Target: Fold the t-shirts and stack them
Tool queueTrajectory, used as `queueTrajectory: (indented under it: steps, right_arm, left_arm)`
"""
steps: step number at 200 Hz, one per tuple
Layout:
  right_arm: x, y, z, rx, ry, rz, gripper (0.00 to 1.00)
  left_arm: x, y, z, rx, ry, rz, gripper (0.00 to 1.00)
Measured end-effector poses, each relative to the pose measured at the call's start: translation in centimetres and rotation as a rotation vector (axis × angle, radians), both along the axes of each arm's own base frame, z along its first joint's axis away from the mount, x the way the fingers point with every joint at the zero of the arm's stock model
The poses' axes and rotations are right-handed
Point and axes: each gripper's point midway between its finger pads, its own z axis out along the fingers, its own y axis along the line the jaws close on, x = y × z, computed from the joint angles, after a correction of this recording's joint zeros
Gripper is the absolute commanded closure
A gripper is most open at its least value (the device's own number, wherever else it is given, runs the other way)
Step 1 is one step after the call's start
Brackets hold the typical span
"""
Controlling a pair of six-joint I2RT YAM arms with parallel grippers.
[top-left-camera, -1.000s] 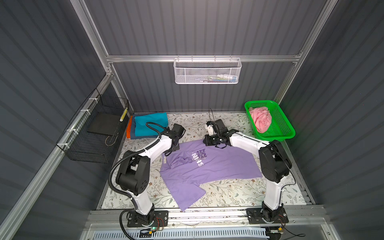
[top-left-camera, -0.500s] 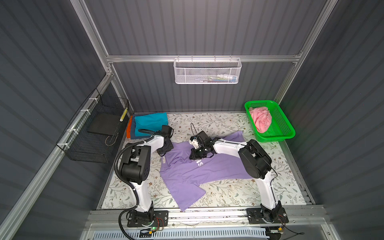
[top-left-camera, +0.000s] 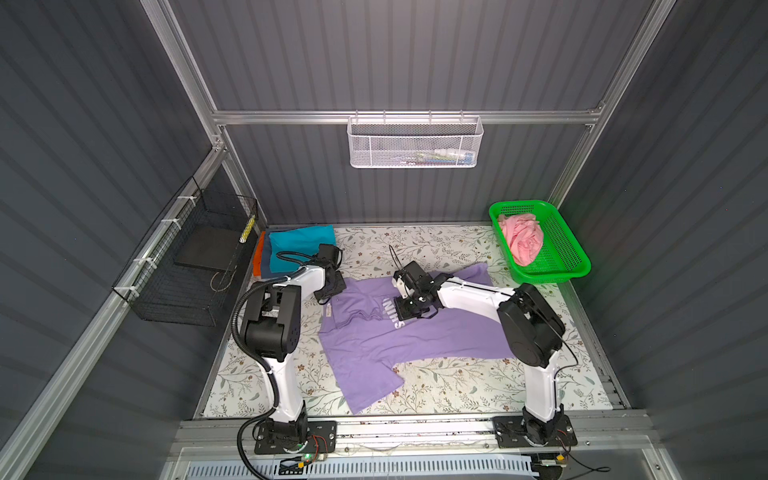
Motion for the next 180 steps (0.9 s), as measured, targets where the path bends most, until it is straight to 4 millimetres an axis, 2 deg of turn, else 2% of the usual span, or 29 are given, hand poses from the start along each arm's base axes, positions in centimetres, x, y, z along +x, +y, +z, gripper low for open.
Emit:
queueTrajectory:
  steps: [12, 24, 39, 55, 70, 80, 96, 122, 141, 159, 180]
  right_arm:
    - [1.7, -1.3, 2.6, 0.014, -0.071, -0.032, 0.89]
    - [3.9, -3.2, 4.7, 0.018, -0.13, -0.081, 0.85]
    - [7.5, -6.4, 6.8, 0.009, -0.189, -0.17, 0.82]
    - [11.0, -10.0, 7.3, -0.022, -0.214, -0.265, 0.79]
    - [13.2, -13.1, 6.4, -0.061, -0.206, -0.333, 0.78]
    - [13.9, -14.4, 5.2, -0.088, -0.183, -0.356, 0.77]
    - [14.4, -15.5, 2.9, -0.121, -0.135, -0.373, 0.76]
    - [14.3, -16.0, -0.6, -0.161, -0.069, -0.375, 0.75]
    - [14.0, -16.3, -2.2, -0.18, -0.034, -0.376, 0.77]
    - [13.8, -16.7, -2.9, -0.186, -0.016, -0.39, 0.85]
    - [12.8, -18.0, -3.9, -0.205, 0.004, -0.419, 0.88]
  left_arm:
    - [-0.8, -0.2, 1.1, 0.012, -0.004, -0.009, 0.69]
    - [-1.2, -1.3, 2.7, 0.023, -0.029, -0.037, 0.69]
    - [-1.6, -4.7, 5.0, 0.015, -0.081, -0.113, 0.69]
    - [-2.1, -8.4, 6.0, -0.011, -0.108, -0.195, 0.69]
    - [-3.2, -11.8, 5.4, -0.041, -0.097, -0.268, 0.69]
    - [-3.7, -12.9, 4.7, -0.048, -0.077, -0.292, 0.69]
    - [-4.3, -14.4, 2.5, -0.054, -0.025, -0.32, 0.69]
    - [-5.2, -15.2, -0.5, -0.055, 0.049, -0.33, 0.69]
    - [-5.3, -15.3, -0.5, -0.065, 0.043, -0.323, 0.69]
    - [-5.5, -15.2, -0.6, -0.067, 0.041, -0.321, 0.7]
    - [-5.9, -14.9, -0.6, -0.065, 0.042, -0.318, 0.69]
